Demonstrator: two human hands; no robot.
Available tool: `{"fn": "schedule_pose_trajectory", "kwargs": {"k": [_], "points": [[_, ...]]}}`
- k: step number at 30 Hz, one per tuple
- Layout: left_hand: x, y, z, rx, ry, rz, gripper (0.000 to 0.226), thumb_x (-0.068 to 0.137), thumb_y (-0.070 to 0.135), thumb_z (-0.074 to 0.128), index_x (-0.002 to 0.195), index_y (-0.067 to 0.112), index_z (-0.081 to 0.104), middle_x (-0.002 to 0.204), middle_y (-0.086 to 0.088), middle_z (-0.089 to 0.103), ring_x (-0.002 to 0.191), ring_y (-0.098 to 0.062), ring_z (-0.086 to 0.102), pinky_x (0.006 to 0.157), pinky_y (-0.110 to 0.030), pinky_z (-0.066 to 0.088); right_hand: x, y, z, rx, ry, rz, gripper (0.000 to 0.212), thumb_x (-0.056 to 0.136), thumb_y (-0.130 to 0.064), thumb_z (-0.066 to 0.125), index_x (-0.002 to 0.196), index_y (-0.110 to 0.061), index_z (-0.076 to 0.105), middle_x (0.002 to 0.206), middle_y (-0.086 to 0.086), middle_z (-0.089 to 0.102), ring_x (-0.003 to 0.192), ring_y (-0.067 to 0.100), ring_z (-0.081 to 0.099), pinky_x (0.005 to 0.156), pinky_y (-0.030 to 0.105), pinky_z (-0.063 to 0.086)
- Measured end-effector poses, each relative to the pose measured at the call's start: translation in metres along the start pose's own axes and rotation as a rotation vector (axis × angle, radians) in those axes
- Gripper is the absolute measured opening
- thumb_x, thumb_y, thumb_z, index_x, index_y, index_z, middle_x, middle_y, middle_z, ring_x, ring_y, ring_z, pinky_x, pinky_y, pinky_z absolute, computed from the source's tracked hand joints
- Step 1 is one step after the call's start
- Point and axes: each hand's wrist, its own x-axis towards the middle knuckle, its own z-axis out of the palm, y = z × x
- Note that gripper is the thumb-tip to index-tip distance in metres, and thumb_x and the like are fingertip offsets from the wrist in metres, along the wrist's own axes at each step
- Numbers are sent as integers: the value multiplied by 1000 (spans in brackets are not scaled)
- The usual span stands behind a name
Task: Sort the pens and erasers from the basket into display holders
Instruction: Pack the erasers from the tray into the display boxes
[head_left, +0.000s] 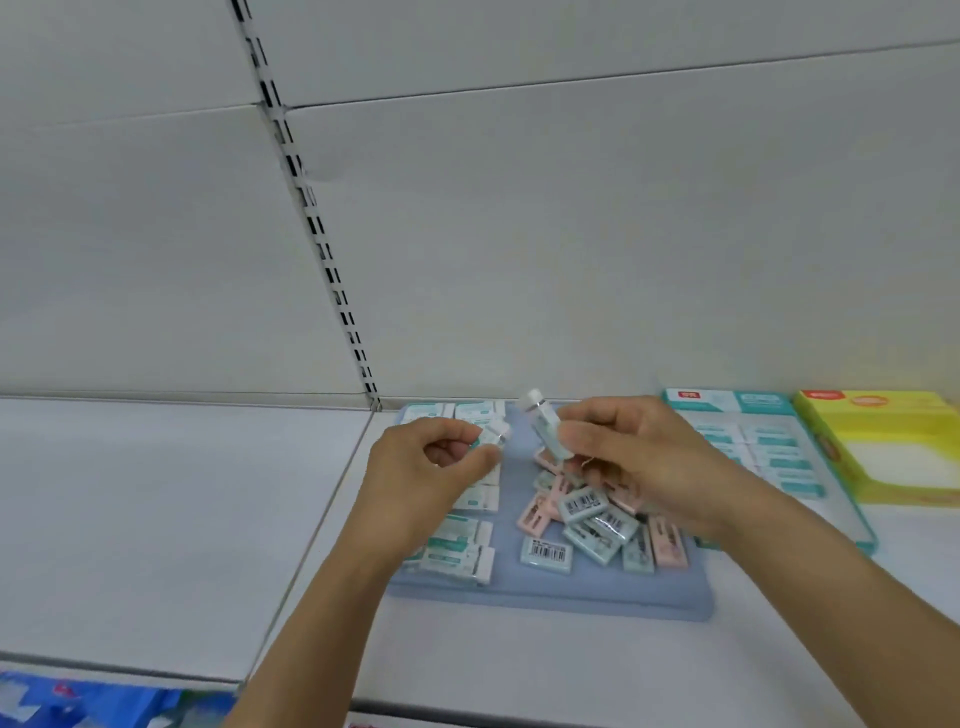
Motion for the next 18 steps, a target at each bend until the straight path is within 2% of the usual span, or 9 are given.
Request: {"fn": "schedule_pose_trajectory", "kwargs": {"k": [2, 5, 7, 9, 11, 12, 14, 16, 18], "points": [[-3, 12, 14, -143, -45, -50, 7, 79, 22, 79, 83, 21, 74, 73, 5, 68, 56, 4, 54, 54, -6, 42, -9, -1, -19, 213, -45, 37, 30, 72, -24, 74, 97, -8, 75, 87, 18, 69, 70, 21, 58, 60, 27, 50], [-3, 23, 32, -258, -112, -88, 5, 80, 21, 76, 85, 19, 75, 70, 4, 68, 51, 0, 52, 52, -13, 45, -23, -3, -40, 247, 5, 19, 31, 71, -14, 68, 100, -2, 71, 87, 16, 71, 65, 14, 64, 56, 20, 55], [-3, 29, 40, -283, -131, -87, 4, 80, 20, 76, 84, 20, 75, 67, 6, 68, 50, -1, 50, 52, -16, 46, -34, -3, -61, 167, 113, -32, 29, 71, -11, 69, 99, -2, 70, 84, 14, 71, 66, 16, 65, 58, 20, 56], [-3, 34, 47, -295, -137, -75, 4, 81, 19, 75, 85, 19, 75, 66, 7, 69, 48, -1, 51, 52, -15, 46, -44, -1, -88, -22, 258, -66, 21, 77, -4, 71, 98, -2, 71, 79, 13, 70, 64, 16, 65, 60, 20, 55], [-3, 39, 53, -330, -139, -83, 4, 82, 18, 74, 85, 18, 75, 66, 7, 70, 49, -2, 52, 52, -15, 46, -51, 3, -110, -230, 361, -30, 12, 83, -1, 70, 95, -2, 71, 75, 12, 70, 60, 14, 64, 59, 19, 54], [-4, 42, 57, -355, -145, -96, 4, 82, 19, 74, 85, 18, 75, 67, 6, 70, 50, -4, 53, 53, -16, 47, -54, 6, -117, -246, 375, 9, 10, 84, -1, 69, 94, -2, 71, 75, 13, 70, 59, 14, 64, 58, 19, 55], [-5, 47, 63, -402, -172, -123, 6, 82, 21, 73, 87, 17, 76, 71, 4, 72, 54, -9, 54, 56, -18, 48, -59, 8, -122, -84, 297, 96, 16, 82, -5, 69, 97, 1, 70, 80, 15, 69, 63, 17, 66, 61, 21, 57], [-7, 51, 68, -416, -203, -134, 8, 83, 22, 72, 89, 17, 76, 73, 3, 72, 57, -11, 54, 59, -19, 50, -61, 9, -123, 109, 195, 133, 31, 76, -11, 69, 102, 5, 68, 85, 16, 69, 68, 19, 65, 63, 24, 59], [-8, 53, 70, -416, -217, -144, 9, 84, 24, 72, 90, 18, 76, 72, 3, 72, 56, -12, 54, 59, -19, 51, -60, 10, -123, 100, 203, 136, 29, 76, -7, 70, 102, 4, 68, 83, 15, 70, 68, 20, 65, 63, 24, 59]]}}
